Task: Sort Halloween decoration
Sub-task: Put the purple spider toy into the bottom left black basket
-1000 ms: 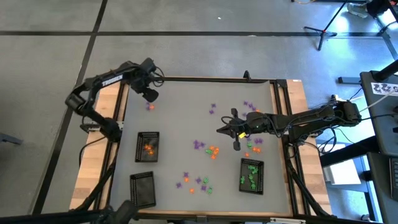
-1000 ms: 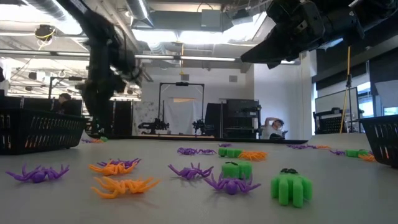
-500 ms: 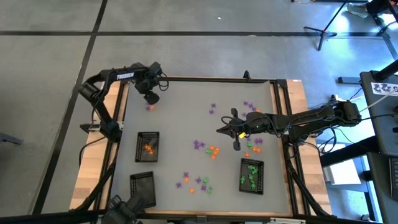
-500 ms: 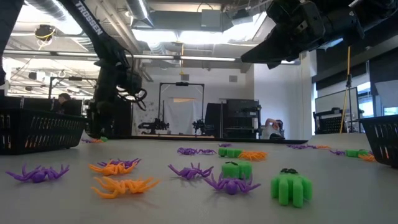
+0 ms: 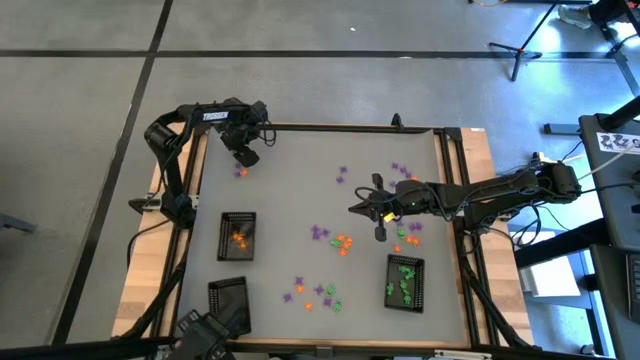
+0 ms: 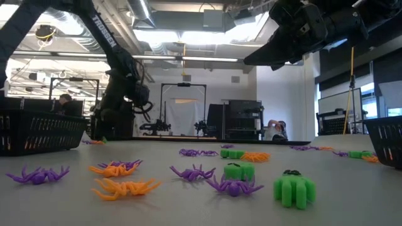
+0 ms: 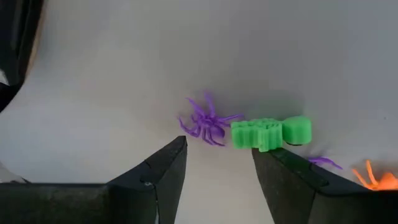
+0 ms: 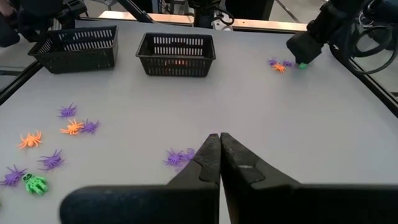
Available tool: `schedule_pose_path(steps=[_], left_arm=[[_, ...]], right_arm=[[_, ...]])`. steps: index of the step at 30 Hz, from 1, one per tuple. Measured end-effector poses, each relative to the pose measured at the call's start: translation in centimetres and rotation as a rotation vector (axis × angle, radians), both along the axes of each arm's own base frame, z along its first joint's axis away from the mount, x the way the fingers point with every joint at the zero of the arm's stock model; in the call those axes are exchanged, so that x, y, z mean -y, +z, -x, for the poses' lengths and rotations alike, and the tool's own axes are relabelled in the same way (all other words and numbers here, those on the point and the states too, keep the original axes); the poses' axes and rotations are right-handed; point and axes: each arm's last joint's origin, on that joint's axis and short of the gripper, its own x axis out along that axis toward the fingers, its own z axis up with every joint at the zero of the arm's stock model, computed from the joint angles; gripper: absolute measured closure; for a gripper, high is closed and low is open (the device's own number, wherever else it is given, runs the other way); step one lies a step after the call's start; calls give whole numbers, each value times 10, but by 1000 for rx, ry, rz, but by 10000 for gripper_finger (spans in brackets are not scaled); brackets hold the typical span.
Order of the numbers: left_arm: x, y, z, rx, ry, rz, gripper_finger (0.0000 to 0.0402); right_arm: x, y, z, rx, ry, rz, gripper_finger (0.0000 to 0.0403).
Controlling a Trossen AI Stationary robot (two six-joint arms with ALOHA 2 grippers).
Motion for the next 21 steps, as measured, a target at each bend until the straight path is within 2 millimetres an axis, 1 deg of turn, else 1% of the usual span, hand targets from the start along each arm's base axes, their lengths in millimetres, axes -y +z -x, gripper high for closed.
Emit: schedule_pose_path(steps=[3, 6, 9, 14, 15, 19, 21], left_arm=[[0, 0, 0, 17, 6, 12, 224], [0, 0, 1, 29, 13, 20, 251], [0, 0, 0, 43, 17, 29, 291], [1, -1, 0, 52, 23, 36, 377], [1, -1, 0, 57, 25, 39, 389], [2, 4, 0, 65, 24, 29, 399], [2, 15, -1, 74, 23, 12, 401]], right_arm=[[0, 0, 0, -5, 0, 0, 398], [0, -1, 0, -11, 0, 0, 398], [0, -1, 0, -11, 0, 0, 398], [0, -1, 0, -12, 0, 0, 398], [0, -1, 0, -12, 0, 0, 398], [0, -1, 0, -12, 0, 0, 398], [0, -1, 0, -12, 0, 0, 398]])
